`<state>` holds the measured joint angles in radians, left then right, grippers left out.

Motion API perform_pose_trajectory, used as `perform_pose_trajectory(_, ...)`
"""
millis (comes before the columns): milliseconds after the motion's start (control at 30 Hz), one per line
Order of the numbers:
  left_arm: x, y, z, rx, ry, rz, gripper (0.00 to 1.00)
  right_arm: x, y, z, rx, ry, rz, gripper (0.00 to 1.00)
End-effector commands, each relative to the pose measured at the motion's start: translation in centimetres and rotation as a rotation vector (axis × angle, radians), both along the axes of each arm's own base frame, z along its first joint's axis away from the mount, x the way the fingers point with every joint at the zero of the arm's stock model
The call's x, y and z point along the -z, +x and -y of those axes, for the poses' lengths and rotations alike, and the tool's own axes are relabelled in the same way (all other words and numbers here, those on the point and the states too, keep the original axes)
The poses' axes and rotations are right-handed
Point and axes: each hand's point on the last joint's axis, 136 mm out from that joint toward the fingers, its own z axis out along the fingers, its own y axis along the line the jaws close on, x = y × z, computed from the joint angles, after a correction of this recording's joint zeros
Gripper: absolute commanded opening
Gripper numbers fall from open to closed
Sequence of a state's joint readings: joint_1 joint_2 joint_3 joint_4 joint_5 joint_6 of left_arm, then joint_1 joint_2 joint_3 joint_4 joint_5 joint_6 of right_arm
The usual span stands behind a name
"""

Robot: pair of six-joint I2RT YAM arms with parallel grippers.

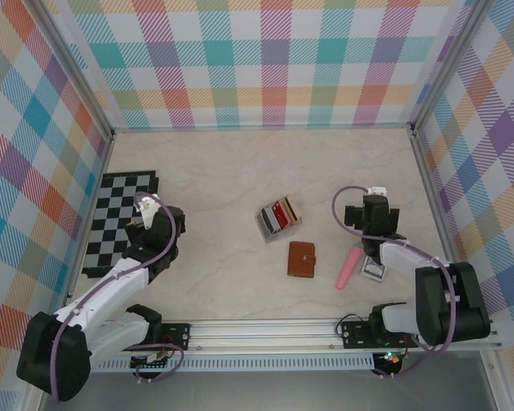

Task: Put the credit cards into the card holder
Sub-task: Reset both arms

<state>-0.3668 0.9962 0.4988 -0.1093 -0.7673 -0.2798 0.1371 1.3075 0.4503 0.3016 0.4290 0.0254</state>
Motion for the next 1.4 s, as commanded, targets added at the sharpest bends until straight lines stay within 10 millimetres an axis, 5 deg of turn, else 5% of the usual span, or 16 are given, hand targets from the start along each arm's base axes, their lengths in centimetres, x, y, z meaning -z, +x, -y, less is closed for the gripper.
perform_pose_trajectory(0, -0.1, 1.6, -0.5, 0.038, 0.055, 0.05, 1.0, -2.7, 2.6, -1.4, -0.102, 0.029, 0.165, 0.99)
perform_pose_trajectory(300, 2.8, 4.8, -0.1, 0.097, 0.042, 0.076, 1.0, -3.0, 3.1, -4.3, -0.296, 0.135, 0.296, 0.97)
perform_pose_trajectory(633, 3.1, 7.9, 1.2, 0.253, -0.014, 0.17, 1.0, -1.0, 4.3, -1.9, -0.153, 0.153, 0.248, 1.0)
perform_pose_trajectory(833, 5.8, 9.7, 1.8, 0.325, -0.046, 0.152, 1.0, -1.1, 4.4, -1.8, -0.15, 0.152, 0.255, 1.0)
perform_pose_trajectory(1367, 6.3, 9.8, 1.2, 0.326, -0.106, 0.121, 1.0, -1.1, 4.4, -1.1, -0.108, 0.15, 0.258, 1.0)
